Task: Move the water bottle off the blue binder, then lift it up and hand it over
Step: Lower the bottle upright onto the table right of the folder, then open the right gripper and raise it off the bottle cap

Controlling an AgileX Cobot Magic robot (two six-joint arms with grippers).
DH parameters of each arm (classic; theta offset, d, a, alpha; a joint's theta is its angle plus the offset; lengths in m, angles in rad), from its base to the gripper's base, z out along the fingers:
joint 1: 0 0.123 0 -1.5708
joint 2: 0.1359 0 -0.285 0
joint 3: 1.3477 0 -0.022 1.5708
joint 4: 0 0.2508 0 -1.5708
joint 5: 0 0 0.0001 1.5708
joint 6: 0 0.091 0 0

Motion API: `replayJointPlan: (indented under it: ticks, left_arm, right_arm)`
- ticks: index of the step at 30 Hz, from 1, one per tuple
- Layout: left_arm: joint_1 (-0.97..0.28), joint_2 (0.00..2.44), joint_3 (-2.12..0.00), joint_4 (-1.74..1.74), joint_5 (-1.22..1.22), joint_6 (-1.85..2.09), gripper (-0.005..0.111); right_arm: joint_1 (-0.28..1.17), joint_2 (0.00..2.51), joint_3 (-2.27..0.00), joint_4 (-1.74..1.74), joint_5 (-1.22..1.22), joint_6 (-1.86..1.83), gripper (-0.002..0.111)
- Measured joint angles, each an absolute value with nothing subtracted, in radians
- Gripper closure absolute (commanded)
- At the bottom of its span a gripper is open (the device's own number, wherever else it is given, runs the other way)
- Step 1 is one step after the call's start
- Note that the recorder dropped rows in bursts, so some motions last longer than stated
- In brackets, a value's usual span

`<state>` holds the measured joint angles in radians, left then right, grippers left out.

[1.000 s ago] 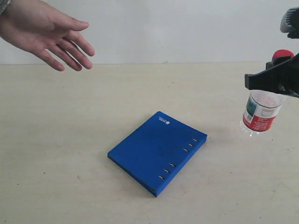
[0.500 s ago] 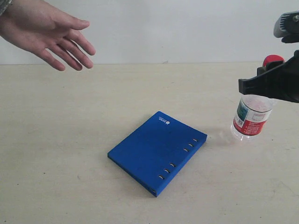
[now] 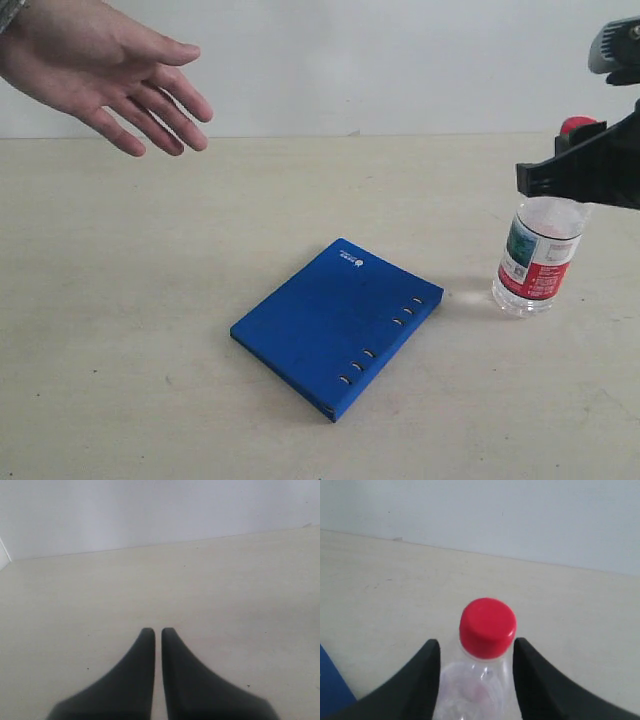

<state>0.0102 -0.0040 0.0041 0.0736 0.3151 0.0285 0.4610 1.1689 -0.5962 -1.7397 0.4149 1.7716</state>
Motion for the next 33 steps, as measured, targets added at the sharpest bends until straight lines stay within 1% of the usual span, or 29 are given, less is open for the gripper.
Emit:
replayJointPlan:
  ticks: [6,9,11,12,16,17,19,21,25,28,30,33]
  left_arm:
    - [0.01,-0.004,0.004,0.074,0.315,0.029,0.102]
    - [0.01,-0.004,0.004,0.074,0.315,0.029,0.102]
    - [0.01,-0.004,0.004,0.074,0.315,0.029,0.102]
    - [0.01,-0.004,0.004,0.074,0.315,0.029,0.102]
    - [0.01,-0.004,0.004,0.074,0.315,0.029,0.102]
    - [0.01,-0.004,0.004,0.074,0.315,0.029,0.102]
    - [0.01,-0.004,0.004,0.074,0.315,0.035,0.102]
    - [0.01,-0.004,0.004,0.074,0.315,0.047,0.102]
    - [0.01,-0.004,0.004,0.046,0.292,0.032,0.102]
    - [0.01,-0.004,0.003,-0.262,0.184,-0.128,0.102]
    - [0.01,-0.004,0.003,-0.462,0.177,-0.204,0.102]
    - [0.01,-0.004,0.003,-0.629,0.193,-0.237,0.102]
  right_arm:
    - [0.461,1.06,-0.732,-1.74,0.414,1.648,0.067]
    - [0.461,0.995,-0.817,-1.741,0.343,1.633,0.068]
    - [0.461,0.959,-0.874,-1.739,0.172,1.631,0.068]
    - [0.461,0.953,-0.898,-1.734,-0.023,1.629,0.068]
    - [0.461,0.987,-0.905,-1.73,-0.46,1.626,0.068]
    - [0.461,1.028,-0.905,-1.732,-0.647,1.635,0.068]
    - [0.461,1.097,-0.905,-1.739,-0.788,1.669,0.068]
    - [0.461,1.156,-0.905,-1.742,-0.822,1.685,0.068]
    - [0.461,1.236,-0.905,-1.746,-0.814,1.687,0.068]
    - [0.461,1.303,-0.905,-1.746,-0.799,1.692,0.068]
    - [0.461,1.345,-0.905,-1.746,-0.793,1.705,0.068]
    - [0.461,1.408,-0.905,-1.746,-0.798,1.737,0.068]
